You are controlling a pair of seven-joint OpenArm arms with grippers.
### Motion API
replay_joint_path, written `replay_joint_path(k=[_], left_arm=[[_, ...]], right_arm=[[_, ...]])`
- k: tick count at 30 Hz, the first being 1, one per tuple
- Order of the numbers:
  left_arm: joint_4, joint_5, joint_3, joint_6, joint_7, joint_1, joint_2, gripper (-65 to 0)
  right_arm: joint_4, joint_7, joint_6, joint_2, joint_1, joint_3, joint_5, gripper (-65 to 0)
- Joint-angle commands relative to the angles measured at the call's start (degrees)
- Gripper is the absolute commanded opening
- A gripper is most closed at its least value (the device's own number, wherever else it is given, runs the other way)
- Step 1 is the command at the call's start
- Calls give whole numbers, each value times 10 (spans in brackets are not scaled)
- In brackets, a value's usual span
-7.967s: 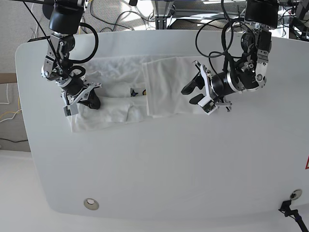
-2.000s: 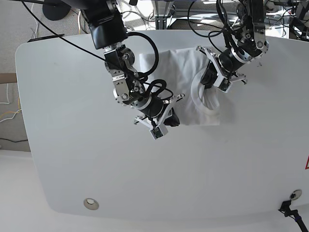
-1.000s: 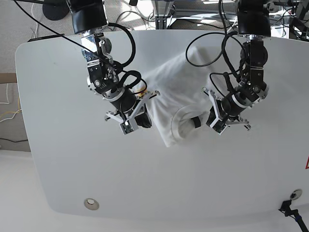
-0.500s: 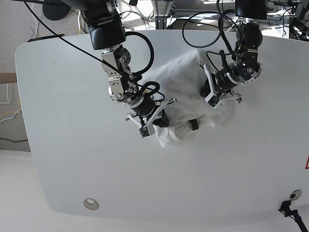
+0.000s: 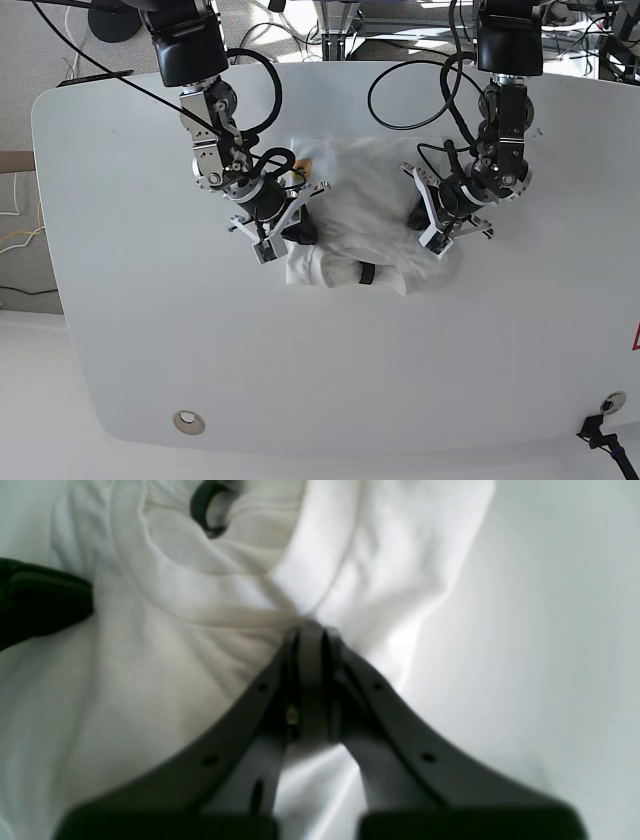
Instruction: Fold the T-shirt properly
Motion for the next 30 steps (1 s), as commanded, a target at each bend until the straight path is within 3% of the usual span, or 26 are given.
replay_joint_path(k=[1, 5, 7, 9, 14, 17, 24, 27, 30], left_arm=[[40, 3, -6, -1, 3, 3, -5, -650], [103, 4, -53, 8, -64, 42, -9, -650], [105, 4, -61, 52, -122, 59, -10, -650], [103, 4, -61, 89, -186, 77, -13, -650], [105, 4, -75, 143, -335, 147, -9, -650], [122, 4, -76, 169, -393, 206, -9, -650], [198, 1, -87, 177, -449, 374, -8, -650], [213, 1, -106, 177, -493, 440, 10, -650], [227, 1, -131, 177, -532, 507, 39, -650]], right_arm=[[43, -7, -7, 5, 9, 2, -13, -650], [105, -7, -13, 16, -2, 3, -15, -650], [130, -7, -16, 29, -6, 3, -15, -650], [152, 5, -40, 51, -24, 11, -16, -650], [197, 119, -95, 100, -99, 21, -34, -650], [230, 170, -120, 116, -166, 31, -68, -650], [341, 175, -117, 98, -363, 134, -70, -650], [375, 182, -117, 98, -445, 155, -70, -650], [375, 252, -117, 98, -524, 169, -70, -650]])
